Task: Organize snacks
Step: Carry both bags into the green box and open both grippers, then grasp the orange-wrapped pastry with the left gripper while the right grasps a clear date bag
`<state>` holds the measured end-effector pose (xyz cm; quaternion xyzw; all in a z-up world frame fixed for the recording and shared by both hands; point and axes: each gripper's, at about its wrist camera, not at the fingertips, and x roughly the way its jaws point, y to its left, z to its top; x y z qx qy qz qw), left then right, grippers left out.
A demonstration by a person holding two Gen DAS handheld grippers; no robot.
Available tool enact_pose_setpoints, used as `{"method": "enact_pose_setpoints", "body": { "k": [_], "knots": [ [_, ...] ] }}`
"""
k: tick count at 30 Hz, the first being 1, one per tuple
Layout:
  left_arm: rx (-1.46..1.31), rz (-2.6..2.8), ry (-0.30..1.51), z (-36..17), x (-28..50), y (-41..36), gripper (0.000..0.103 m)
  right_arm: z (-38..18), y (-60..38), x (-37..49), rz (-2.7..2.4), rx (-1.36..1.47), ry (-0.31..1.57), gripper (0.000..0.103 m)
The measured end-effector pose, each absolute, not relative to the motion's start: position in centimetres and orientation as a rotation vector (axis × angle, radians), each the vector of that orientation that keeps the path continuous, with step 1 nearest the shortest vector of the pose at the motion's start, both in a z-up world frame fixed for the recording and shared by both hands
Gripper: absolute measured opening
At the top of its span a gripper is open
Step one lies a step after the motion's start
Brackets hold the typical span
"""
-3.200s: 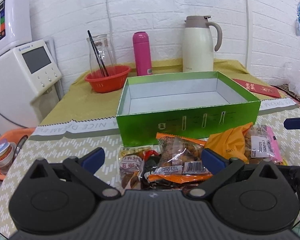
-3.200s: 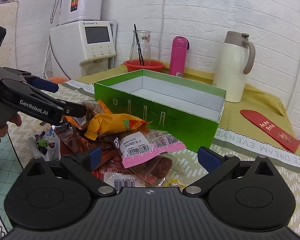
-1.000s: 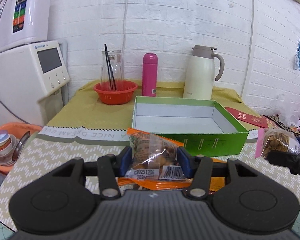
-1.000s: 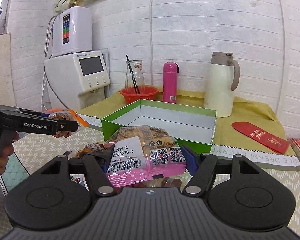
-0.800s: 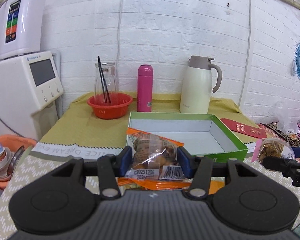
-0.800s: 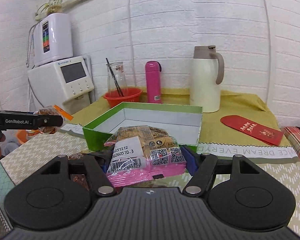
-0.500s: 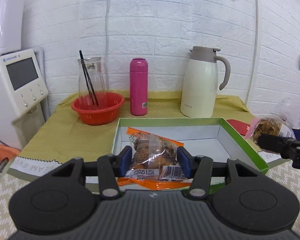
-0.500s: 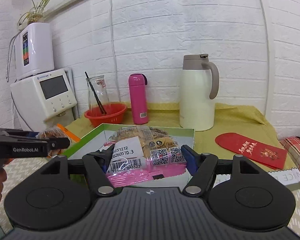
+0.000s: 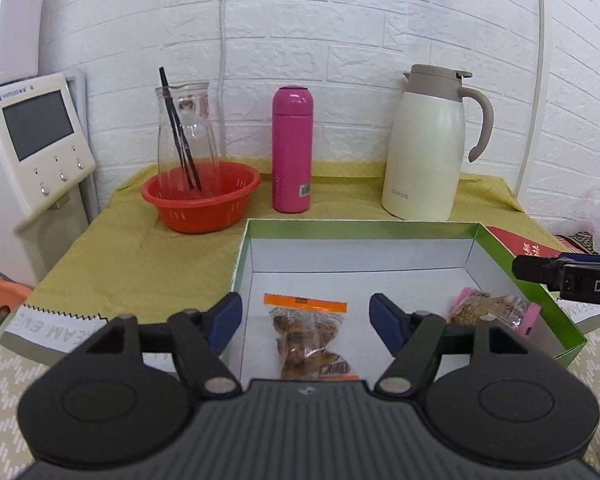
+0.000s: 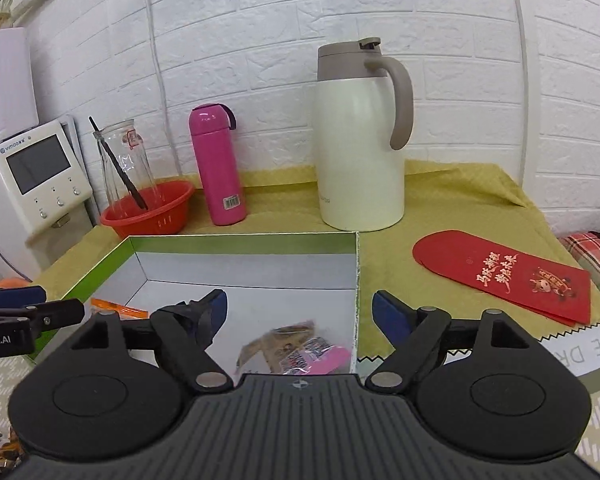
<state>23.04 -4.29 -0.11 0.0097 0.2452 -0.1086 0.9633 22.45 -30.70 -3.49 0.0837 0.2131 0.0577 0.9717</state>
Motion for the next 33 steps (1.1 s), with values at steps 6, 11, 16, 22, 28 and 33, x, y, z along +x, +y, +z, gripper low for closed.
{"method": "enact_pose_setpoints", "body": {
  "k": [6,11,16,22,28,33],
  "knots": [
    [-0.022,-0.308,0.443,1.0,16.8,-3.5,0.103,-1.9,-31.2,14.3,0.165,0.173,0.348,0.103],
    [0.063,-0.381,0.437,0.0,12.0,-5.7,0.103,-3.7,-30.2,8.6,0.149,0.094,0.376,0.103],
    [0.175,-0.374,0.461,-1.7,10.6,-8.1,0.103,-5.9,-28.1,7.5,0.162,-0.018,0.415,0.103],
    [0.187,-0.361,0.497,-2.7,11.3,-8.2,0.103,-6.7,-27.0,9.3,0.174,-0.025,0.459,0.103],
    [0.131,-0.440,0.513,-3.1,11.8,-7.4,0.103,-7.7,-26.5,9.9,0.228,-0.019,0.501,0.103],
    [0.124,-0.488,0.567,-3.5,13.0,-8.4,0.103,-8.1,-25.5,10.6,0.262,-0.023,0.525,0.103]
  ]
}}
